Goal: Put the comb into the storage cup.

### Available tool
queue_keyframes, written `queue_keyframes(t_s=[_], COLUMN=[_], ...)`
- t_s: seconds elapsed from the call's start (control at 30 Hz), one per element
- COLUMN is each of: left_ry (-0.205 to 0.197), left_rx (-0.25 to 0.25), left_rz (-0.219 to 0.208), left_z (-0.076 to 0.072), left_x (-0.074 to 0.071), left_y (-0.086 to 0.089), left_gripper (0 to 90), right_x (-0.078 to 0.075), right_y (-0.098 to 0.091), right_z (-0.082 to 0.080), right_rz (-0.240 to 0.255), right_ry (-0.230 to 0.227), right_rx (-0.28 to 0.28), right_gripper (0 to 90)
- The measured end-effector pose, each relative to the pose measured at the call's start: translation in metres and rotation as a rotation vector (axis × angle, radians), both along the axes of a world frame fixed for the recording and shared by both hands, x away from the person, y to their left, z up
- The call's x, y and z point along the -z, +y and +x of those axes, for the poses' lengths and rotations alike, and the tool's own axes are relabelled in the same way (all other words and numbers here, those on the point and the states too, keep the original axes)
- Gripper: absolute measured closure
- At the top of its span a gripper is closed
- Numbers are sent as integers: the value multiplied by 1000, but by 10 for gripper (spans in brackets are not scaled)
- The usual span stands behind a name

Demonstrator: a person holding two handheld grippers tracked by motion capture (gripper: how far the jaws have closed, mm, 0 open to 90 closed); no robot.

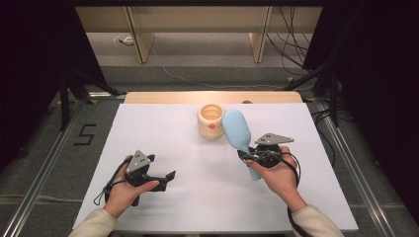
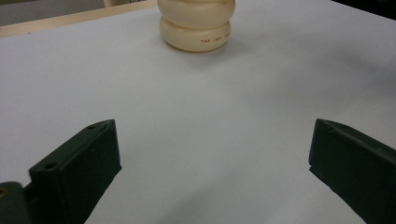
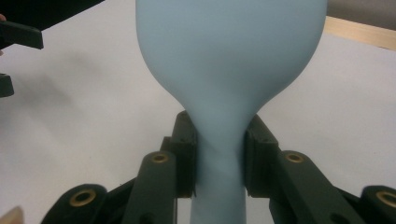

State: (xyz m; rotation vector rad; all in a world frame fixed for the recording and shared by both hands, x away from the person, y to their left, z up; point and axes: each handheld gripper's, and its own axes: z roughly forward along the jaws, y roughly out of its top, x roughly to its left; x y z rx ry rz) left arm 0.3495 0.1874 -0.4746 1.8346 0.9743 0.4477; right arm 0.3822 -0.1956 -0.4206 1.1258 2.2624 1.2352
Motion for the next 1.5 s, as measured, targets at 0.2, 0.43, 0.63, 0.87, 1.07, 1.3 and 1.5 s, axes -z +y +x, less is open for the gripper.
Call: queue_keyframes(t_s=[0.2, 0.43, 0.63, 0.87, 1.07, 1.3, 1.5], left_ry=[9, 7, 4, -3, -6, -14, -26], left_rx=[3, -8, -20, -4, 9, 21, 25], left_rz=[-6, -14, -29, -57, -74, -106, -113], left_z=[0, 1, 2, 3, 5, 9, 16], left_x=[1, 0, -3, -9, -13, -20, -25], left_y=[0, 0, -1, -10, -15, -24, -31], left_gripper=[2, 0, 0, 0, 0, 0, 0], right_x=[1, 2, 3, 4, 5, 6, 9], right_y=[3, 7, 9, 12, 16, 22, 25], right_z=[0, -1, 0, -1, -2, -3, -3], right_rz=[-2, 5, 17, 26, 37, 53, 61], right_ry=[-17, -43, -56, -71, -91, -104, -108], right_rx=[0, -10, -16, -20, -18, -23, -29], right_gripper=[706, 707, 707, 707, 707, 706, 706])
